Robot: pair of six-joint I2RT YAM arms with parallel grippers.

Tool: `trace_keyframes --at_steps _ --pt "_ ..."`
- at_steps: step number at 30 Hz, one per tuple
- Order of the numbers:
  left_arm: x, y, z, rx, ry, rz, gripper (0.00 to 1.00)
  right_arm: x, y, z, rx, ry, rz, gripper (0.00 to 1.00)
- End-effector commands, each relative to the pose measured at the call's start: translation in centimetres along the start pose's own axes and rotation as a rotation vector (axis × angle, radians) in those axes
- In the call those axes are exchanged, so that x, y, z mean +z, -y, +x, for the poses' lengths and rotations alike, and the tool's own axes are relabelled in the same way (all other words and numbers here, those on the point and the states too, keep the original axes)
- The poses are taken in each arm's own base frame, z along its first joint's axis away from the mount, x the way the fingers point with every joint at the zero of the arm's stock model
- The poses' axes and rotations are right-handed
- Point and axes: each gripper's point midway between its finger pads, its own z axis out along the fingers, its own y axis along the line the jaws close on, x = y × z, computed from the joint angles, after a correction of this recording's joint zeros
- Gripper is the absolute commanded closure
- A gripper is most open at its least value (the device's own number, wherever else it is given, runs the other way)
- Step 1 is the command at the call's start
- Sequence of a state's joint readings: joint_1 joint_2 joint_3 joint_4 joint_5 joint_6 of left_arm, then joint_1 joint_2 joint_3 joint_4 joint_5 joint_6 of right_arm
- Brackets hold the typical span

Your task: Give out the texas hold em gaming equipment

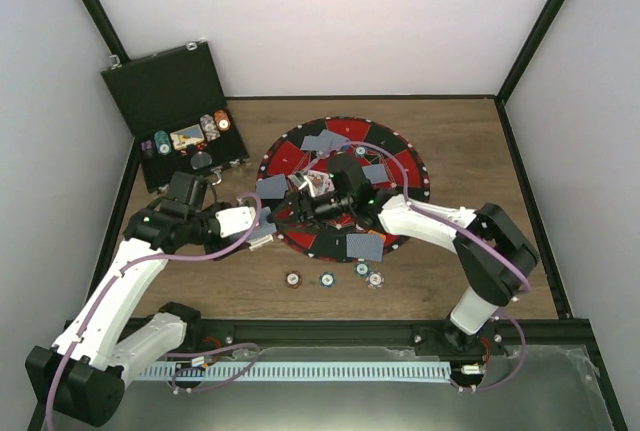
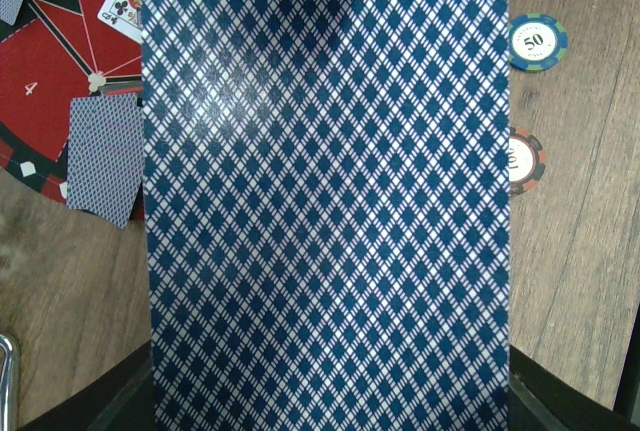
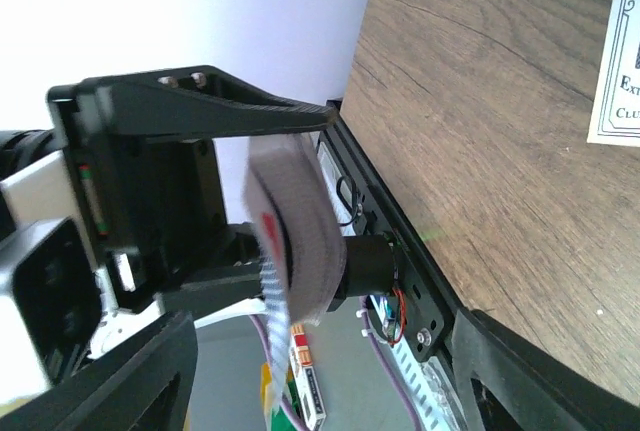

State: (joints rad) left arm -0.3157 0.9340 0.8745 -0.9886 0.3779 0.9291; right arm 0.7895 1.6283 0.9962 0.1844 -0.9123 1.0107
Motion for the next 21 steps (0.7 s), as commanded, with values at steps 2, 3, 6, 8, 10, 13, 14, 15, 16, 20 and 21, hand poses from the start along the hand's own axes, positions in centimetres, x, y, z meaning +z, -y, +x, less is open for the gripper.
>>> trace_keyframes --at_steps 2,3,6,8,10,13,14,15,16,20,21 --pt "-0.1 -0.2 -0.6 0.018 0.025 -0.001 0.80 2.7 -0.1 0.0 -0.013 -0.043 0.000 0.29" --pt "-0.1 -0.2 -0.6 0.019 0.025 -0.002 0.80 3.1 0.0 -0.1 -0.009 -0.047 0.002 0.30" --pt "-0.2 -0.1 -0.5 0.021 0.023 -0.003 0.80 3.5 0.2 -0.3 -0.004 -0.052 0.003 0.34" --pt "-0.2 -0.1 -0.5 0.024 0.022 -0.007 0.80 3.4 0.4 -0.5 -0.004 -0.048 0.012 0.38" --pt "-0.2 -0.1 -0.4 0.026 0.018 -0.007 0.80 3.2 0.6 -0.7 -0.004 -0.039 0.026 0.42" --pt "-0.2 0.0 -0.4 0.026 0.019 -0.005 0.80 2.5 1.2 -0.9 0.002 -0.023 0.052 0.48" --pt "-0.2 0.0 -0.4 0.026 0.021 -0.005 0.80 2.2 1.4 -1.0 0.004 -0.017 0.061 0.49" --pt "-0.3 -0.1 -0.5 0.026 0.022 -0.006 0.80 1.9 1.7 -1.1 0.006 -0.009 0.069 0.52" --pt "-0.2 0.0 -0.5 0.025 0.023 -0.004 0.80 1.6 1.8 -1.1 0.009 -0.003 0.075 0.55" --pt "-0.2 0.0 -0.5 0.026 0.024 -0.004 0.80 1.0 1.5 -1.3 0.005 0.018 0.077 0.69" --pt "-0.2 0.0 -0.5 0.024 0.024 -0.003 0.80 0.9 1.3 -1.3 0.004 0.021 0.075 0.73"
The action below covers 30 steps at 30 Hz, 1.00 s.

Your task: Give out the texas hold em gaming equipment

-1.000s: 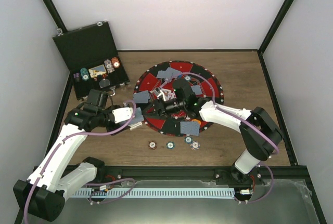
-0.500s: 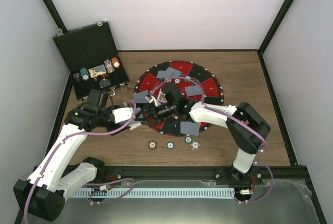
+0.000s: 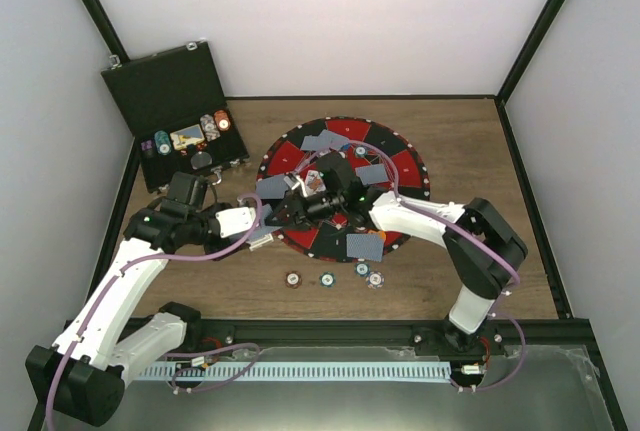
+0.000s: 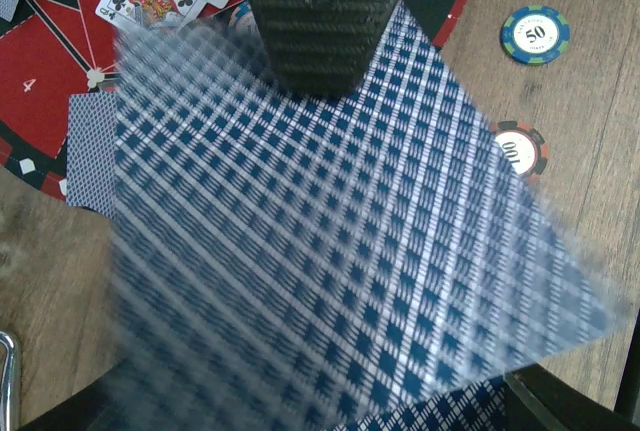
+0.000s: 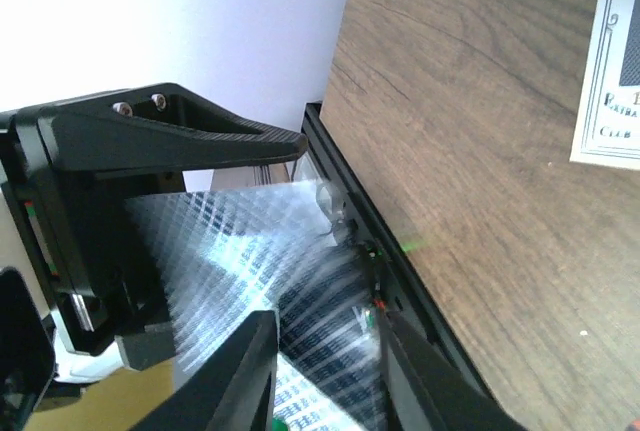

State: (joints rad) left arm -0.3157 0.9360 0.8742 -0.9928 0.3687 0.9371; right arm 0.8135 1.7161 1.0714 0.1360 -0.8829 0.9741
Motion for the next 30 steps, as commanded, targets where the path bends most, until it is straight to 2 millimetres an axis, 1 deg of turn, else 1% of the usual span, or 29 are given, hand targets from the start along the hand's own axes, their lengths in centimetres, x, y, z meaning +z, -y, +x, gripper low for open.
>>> trace_keyframes --at_steps 1,4,9,11,14,17,19,22,25,27,30 --pt "-0.3 0.0 -0.7 0.018 0.035 -0.002 0.80 -1.1 -0.1 -0.7 0.002 0.043 0.030 0.77" --pt "-0.3 0.0 -0.7 0.019 0.035 -0.004 0.80 -1.3 -0.6 -0.7 -0.001 0.049 0.023 0.89" --pt "-0.4 -0.1 -0.6 0.022 0.029 -0.008 0.80 -1.8 -1.9 -0.3 -0.004 0.049 -0.024 0.97" --pt "-0.3 -0.1 -0.5 0.023 0.026 -0.007 0.80 -1.9 -2.3 -0.2 -0.007 0.050 -0.038 0.99" --pt "-0.2 -0.2 -0.5 0.021 0.023 -0.008 0.80 -2.4 -2.9 -0.2 -0.009 0.059 -0.055 0.99" --pt "-0.2 -0.3 -0.4 0.021 0.019 -0.012 0.80 -3.4 -3.2 -0.2 -0.011 0.072 -0.075 0.99" --pt "0.0 -0.4 -0.2 0.021 0.008 -0.017 0.80 -4.4 -3.0 -0.4 -0.008 0.093 -0.073 0.99" --pt "0.4 -0.6 0.4 0.025 -0.018 -0.026 0.80 -6.7 -2.1 -1.1 0.000 0.141 -0.055 0.99" --pt "1.1 -0.8 1.5 0.020 -0.057 -0.035 0.81 -9.8 -0.1 -2.2 0.017 0.206 -0.010 0.99" --pt "2.0 -0.9 2.8 0.018 -0.101 -0.044 0.82 -12.2 2.1 -3.3 0.041 0.258 0.043 0.99" --pt "3.0 -1.3 5.1 0.018 -0.171 -0.063 0.83 -15.8 6.1 -4.9 0.071 0.337 0.153 0.99"
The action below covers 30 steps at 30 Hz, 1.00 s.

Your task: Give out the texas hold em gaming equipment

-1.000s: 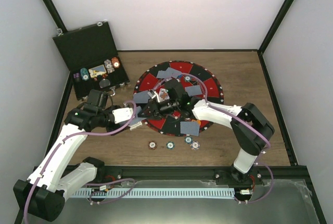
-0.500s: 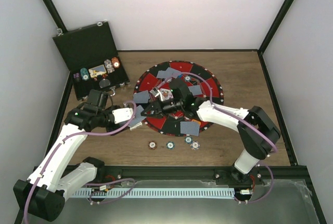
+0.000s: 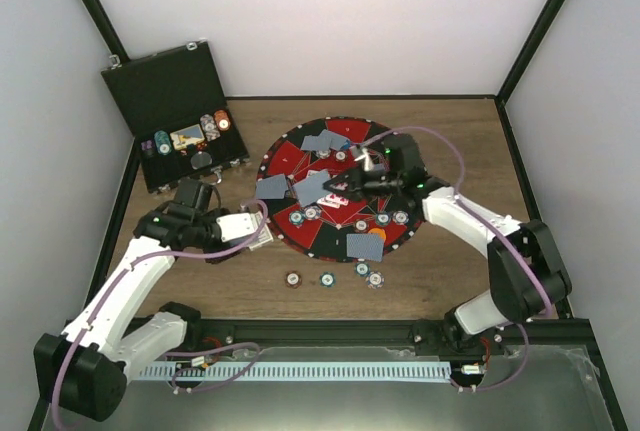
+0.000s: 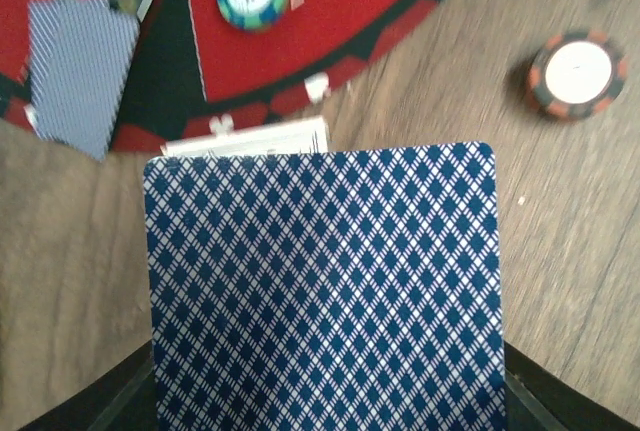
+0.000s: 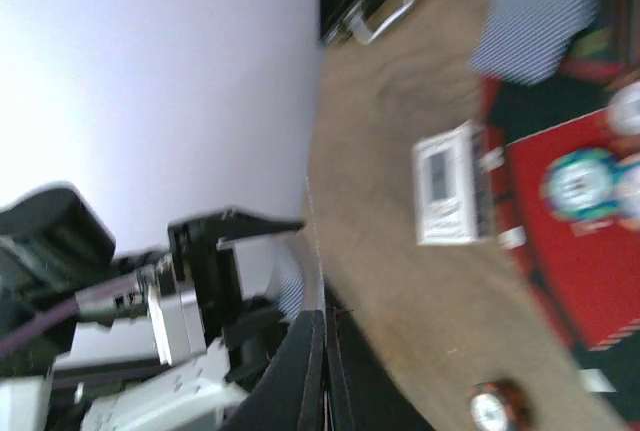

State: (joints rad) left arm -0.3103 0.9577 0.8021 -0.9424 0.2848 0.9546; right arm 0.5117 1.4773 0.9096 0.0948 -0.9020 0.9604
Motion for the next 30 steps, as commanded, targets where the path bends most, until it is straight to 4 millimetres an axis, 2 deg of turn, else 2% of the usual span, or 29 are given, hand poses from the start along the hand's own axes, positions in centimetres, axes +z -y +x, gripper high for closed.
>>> trace_keyframes --at_steps 1,7,12,16,20,25,28,30 --pt "1.7 -0.9 2.9 0.016 -0.092 -0.039 0.83 -4.5 5.9 -3.3 0.025 0.101 0.171 0.99" --pt "2.8 0.0 5.9 -0.016 -0.124 0.003 0.83 -8.5 13.3 -7.4 0.078 0.207 0.385 0.99" --pt "4.6 0.8 8.1 -0.024 -0.155 0.033 0.83 -9.4 17.6 -9.8 0.122 0.231 0.461 0.99" --pt "6.0 0.8 8.7 -0.051 -0.160 0.063 0.83 -9.2 20.2 -10.9 0.144 0.218 0.506 0.99" --pt "7.3 1.1 9.3 -0.068 -0.173 0.094 0.83 -9.0 21.8 -11.3 0.151 0.208 0.544 0.99" --pt "7.9 1.3 9.5 -0.066 -0.168 0.108 0.81 -9.4 23.0 -11.1 0.154 0.202 0.598 0.99" --pt "8.0 1.7 9.6 -0.054 -0.164 0.122 0.76 -9.8 23.4 -10.8 0.159 0.206 0.632 0.92" --pt "8.1 2.0 9.7 -0.045 -0.165 0.130 0.68 -10.0 23.5 -10.6 0.160 0.204 0.645 0.81"
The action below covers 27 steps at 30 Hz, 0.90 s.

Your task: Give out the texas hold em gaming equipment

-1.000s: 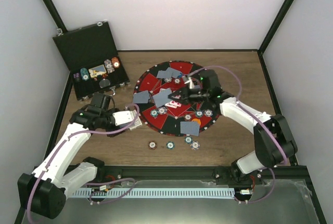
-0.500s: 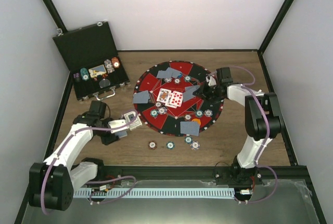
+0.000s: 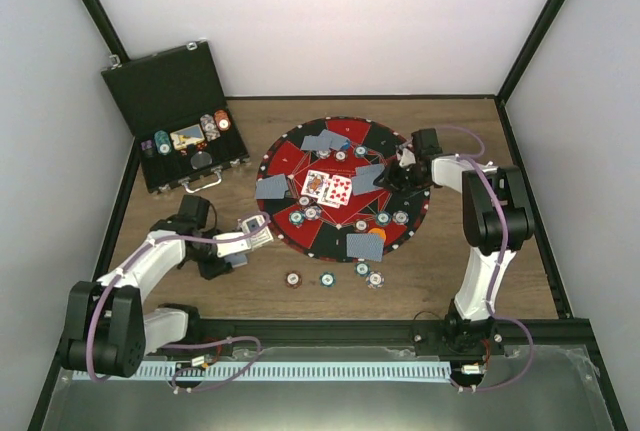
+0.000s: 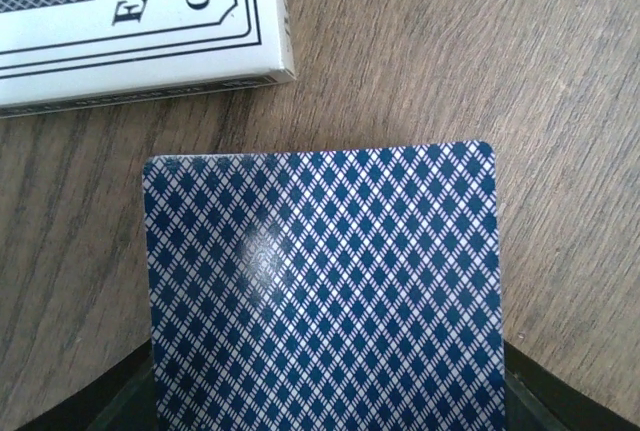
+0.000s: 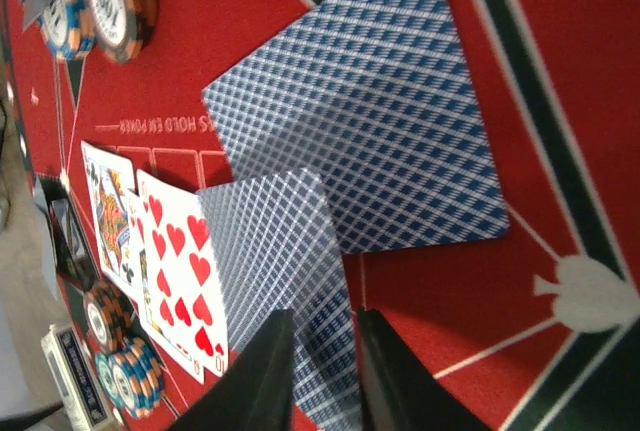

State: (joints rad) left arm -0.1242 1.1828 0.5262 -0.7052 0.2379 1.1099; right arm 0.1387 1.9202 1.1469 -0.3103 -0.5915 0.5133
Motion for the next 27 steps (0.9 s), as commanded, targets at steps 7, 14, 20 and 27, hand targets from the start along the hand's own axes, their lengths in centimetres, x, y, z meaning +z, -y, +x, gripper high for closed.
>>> trace_keyframes --at_steps 7,14,20,27 --pt "0.3 0.8 0.0 0.044 0.022 0.026 0.13 -2.9 -0.3 -1.4 -0.035 0.079 0.078 0.42" --pt "-0.8 0.6 -0.3 0.047 0.018 0.018 0.00 -6.2 -2.1 -1.8 -0.067 0.138 0.096 0.13" --pt "-3.5 0.0 -2.7 0.003 0.083 0.046 0.00 -9.6 -3.1 -2.2 -0.110 0.236 0.143 0.00" --pt "-10.2 -8.7 -10.9 -0.242 0.440 -0.230 0.00 -14.6 -1.5 -3.2 -0.139 0.504 0.293 0.00"
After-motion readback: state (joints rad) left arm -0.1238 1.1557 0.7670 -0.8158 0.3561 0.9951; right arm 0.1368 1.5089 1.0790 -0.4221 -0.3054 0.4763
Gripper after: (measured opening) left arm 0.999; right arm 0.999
